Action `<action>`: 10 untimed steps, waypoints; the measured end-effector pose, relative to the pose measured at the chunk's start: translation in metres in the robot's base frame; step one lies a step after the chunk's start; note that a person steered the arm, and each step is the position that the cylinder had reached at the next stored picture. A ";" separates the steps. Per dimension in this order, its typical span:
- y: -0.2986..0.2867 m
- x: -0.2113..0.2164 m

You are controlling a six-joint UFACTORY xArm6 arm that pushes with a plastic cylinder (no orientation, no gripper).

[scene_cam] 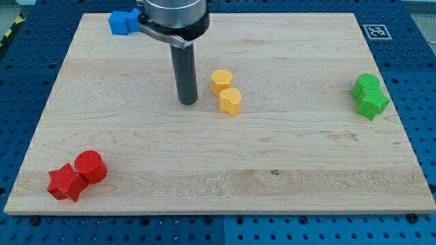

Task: Move the blue cube towards the left center of the board

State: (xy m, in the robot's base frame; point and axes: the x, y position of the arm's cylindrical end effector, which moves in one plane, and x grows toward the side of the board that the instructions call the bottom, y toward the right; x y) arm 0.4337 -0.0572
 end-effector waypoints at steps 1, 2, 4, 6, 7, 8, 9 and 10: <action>-0.001 0.000; -0.025 0.000; -0.125 -0.037; -0.171 -0.073; -0.171 -0.073; -0.196 -0.086; -0.232 -0.132; -0.245 -0.187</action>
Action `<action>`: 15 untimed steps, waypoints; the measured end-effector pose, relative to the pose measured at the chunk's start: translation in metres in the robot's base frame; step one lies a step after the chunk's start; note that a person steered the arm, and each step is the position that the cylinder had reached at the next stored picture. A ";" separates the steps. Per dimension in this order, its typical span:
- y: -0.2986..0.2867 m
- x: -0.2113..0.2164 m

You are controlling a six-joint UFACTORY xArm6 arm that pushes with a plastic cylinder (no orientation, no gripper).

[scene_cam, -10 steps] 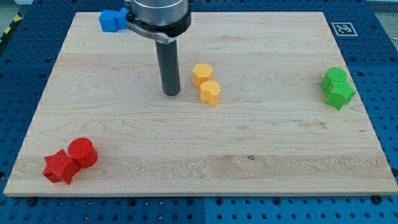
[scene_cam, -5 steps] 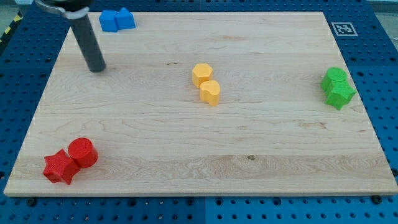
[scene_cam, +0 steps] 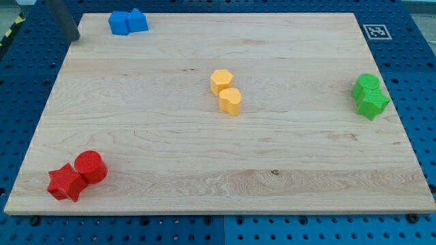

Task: Move the blue cube towards the left center of the board

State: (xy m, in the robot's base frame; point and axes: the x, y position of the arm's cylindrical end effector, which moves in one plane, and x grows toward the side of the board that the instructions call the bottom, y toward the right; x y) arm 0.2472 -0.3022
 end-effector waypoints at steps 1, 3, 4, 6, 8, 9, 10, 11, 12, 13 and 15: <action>0.006 -0.051; 0.063 -0.055; 0.085 -0.053; 0.086 -0.016; 0.097 0.014; 0.100 0.031; 0.108 0.049; 0.119 0.061; 0.142 0.061; 0.149 0.074; 0.130 0.093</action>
State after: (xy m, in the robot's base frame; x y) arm 0.3401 -0.1724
